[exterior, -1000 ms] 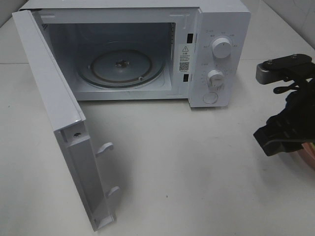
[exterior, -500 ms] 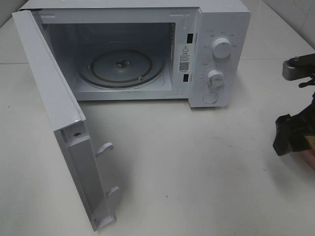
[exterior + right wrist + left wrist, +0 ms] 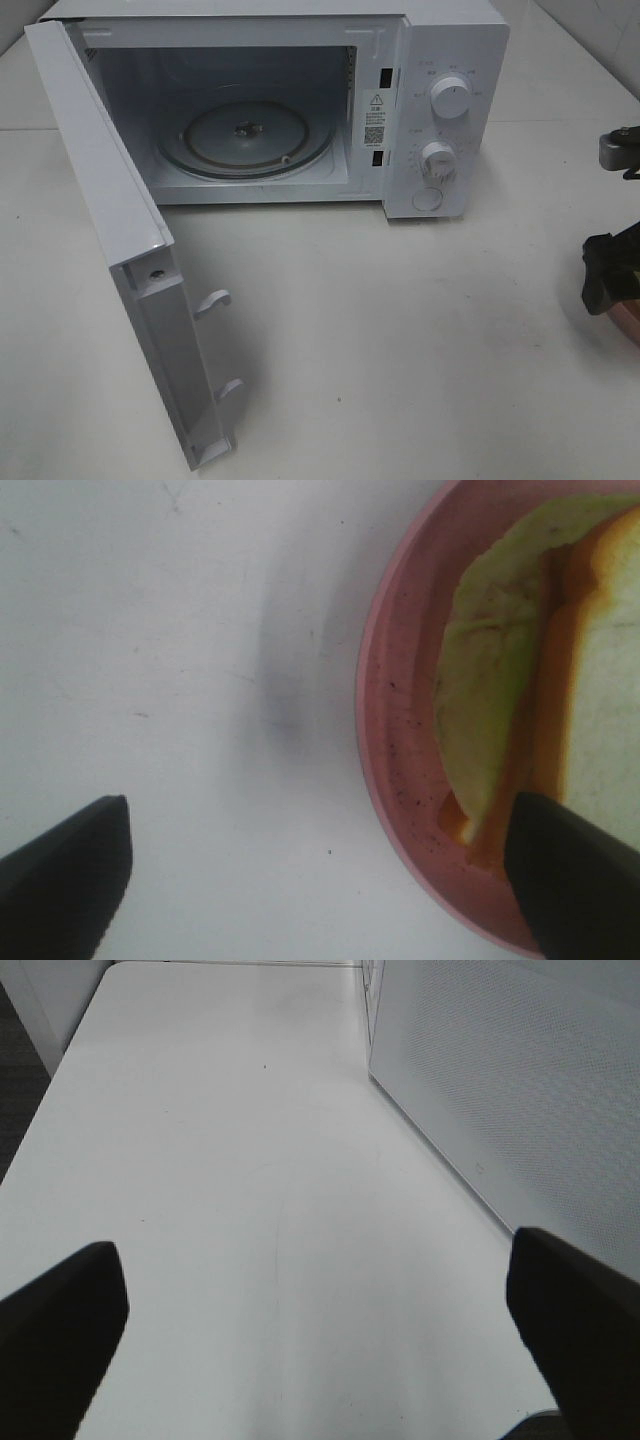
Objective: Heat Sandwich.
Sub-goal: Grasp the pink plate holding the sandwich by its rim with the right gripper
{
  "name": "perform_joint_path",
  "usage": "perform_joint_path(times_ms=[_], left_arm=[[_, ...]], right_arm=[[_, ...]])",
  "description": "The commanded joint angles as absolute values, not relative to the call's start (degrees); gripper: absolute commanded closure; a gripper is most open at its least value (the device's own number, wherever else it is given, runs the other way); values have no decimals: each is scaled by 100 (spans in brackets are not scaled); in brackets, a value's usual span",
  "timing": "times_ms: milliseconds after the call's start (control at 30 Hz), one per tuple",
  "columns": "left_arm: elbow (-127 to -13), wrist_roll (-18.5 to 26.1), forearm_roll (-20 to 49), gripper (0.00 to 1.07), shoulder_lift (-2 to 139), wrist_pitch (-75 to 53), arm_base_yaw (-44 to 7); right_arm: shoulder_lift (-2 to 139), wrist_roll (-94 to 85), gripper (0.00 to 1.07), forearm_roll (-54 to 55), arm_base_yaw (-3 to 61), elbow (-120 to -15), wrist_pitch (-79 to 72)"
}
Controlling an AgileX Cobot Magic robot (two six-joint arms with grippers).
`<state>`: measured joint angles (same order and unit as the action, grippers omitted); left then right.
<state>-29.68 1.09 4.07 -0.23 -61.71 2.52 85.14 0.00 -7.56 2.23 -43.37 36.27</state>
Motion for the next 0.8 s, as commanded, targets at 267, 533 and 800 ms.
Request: perform_joint_path(times_ms=[267,533,800], left_arm=[[-2962,109,395,9,-115,-6142,275],[-2962,109,395,9,-115,-6142,275],[-2962,109,395,9,-115,-6142,275]], right_arm=[[9356,252,14,-1037,195,-4372,3197],[9884,269,17,-1031,195,-4372,2785],[10073,269,19,-1037,195,-4372,2641]])
